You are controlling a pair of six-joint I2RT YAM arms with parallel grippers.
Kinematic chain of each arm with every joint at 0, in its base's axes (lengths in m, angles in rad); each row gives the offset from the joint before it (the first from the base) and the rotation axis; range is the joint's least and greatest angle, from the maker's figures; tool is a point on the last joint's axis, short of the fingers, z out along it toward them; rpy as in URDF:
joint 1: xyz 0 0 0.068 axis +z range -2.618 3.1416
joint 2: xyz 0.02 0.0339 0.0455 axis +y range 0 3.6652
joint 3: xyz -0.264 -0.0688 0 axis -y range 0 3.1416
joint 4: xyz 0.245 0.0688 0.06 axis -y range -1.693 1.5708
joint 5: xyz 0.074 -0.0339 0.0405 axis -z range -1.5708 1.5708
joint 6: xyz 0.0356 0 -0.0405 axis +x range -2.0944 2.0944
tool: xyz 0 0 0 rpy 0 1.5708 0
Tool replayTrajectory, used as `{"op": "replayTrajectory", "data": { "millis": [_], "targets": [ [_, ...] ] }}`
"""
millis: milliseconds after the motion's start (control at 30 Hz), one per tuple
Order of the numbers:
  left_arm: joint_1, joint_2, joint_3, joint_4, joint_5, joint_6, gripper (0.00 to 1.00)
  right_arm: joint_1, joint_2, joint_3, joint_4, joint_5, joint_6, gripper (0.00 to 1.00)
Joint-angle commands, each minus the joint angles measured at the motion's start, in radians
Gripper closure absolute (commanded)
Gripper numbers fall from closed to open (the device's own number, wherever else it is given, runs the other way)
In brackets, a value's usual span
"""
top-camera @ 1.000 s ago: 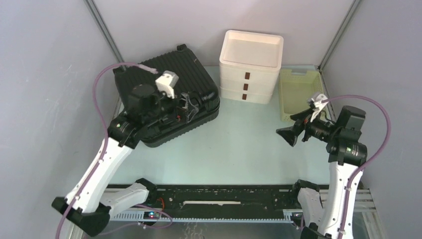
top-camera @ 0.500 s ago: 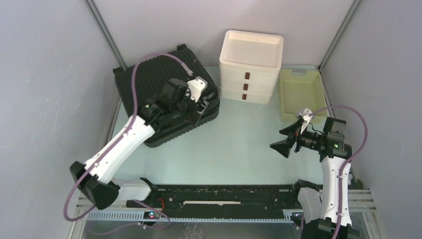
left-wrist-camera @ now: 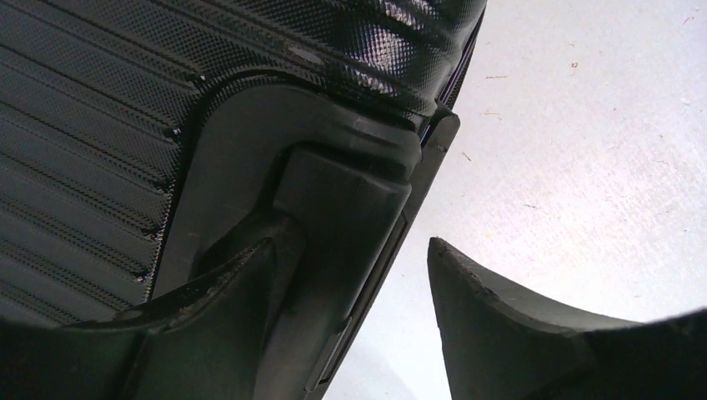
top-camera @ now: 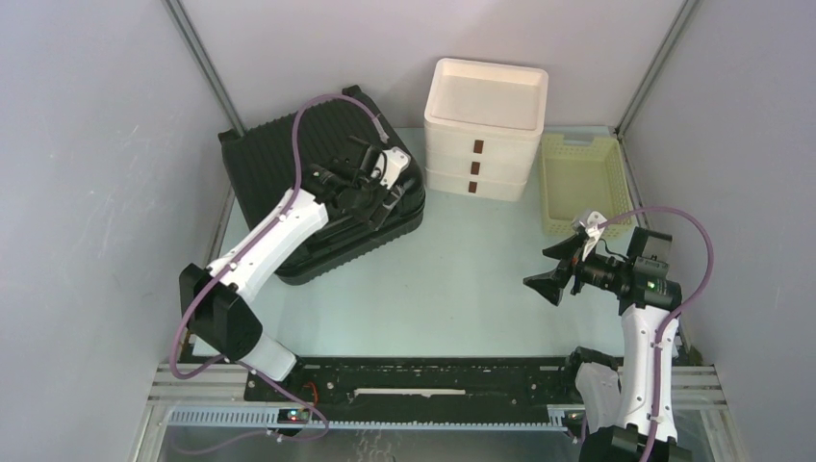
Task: Open, take out, and arrange the luggage
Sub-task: Move the luggage to the center of the board.
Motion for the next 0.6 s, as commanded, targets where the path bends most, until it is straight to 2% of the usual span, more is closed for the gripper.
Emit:
{"op": "replayTrajectory", "data": {
  "millis": [0,67,200,333,467,567],
  "targets": [
    [0.002,-0.006,0.024,0.009,-0.011,0.04,0.29,0.003,-0.003,0.017,0.002,0.0,-0.032,0.0],
    [0.007,-0.005,0.01,0.014,0.001,0.043,0.33,0.006,-0.003,0.017,0.002,0.003,-0.036,0.0],
    [0.008,-0.003,-0.01,0.016,0.035,0.043,0.5,0.007,-0.003,0.017,-0.004,0.004,-0.04,0.0],
    [0.008,-0.019,-0.036,0.025,0.064,0.045,0.81,0.007,-0.004,0.017,-0.005,0.004,-0.042,0.0],
    [0.006,-0.055,-0.076,0.032,0.108,0.071,0.99,0.009,-0.006,0.017,-0.008,0.004,-0.045,0.0],
    [-0.005,-0.096,-0.106,0.024,0.191,0.101,1.0,0.008,-0.008,0.017,-0.011,0.005,-0.051,0.0]
  ]
}}
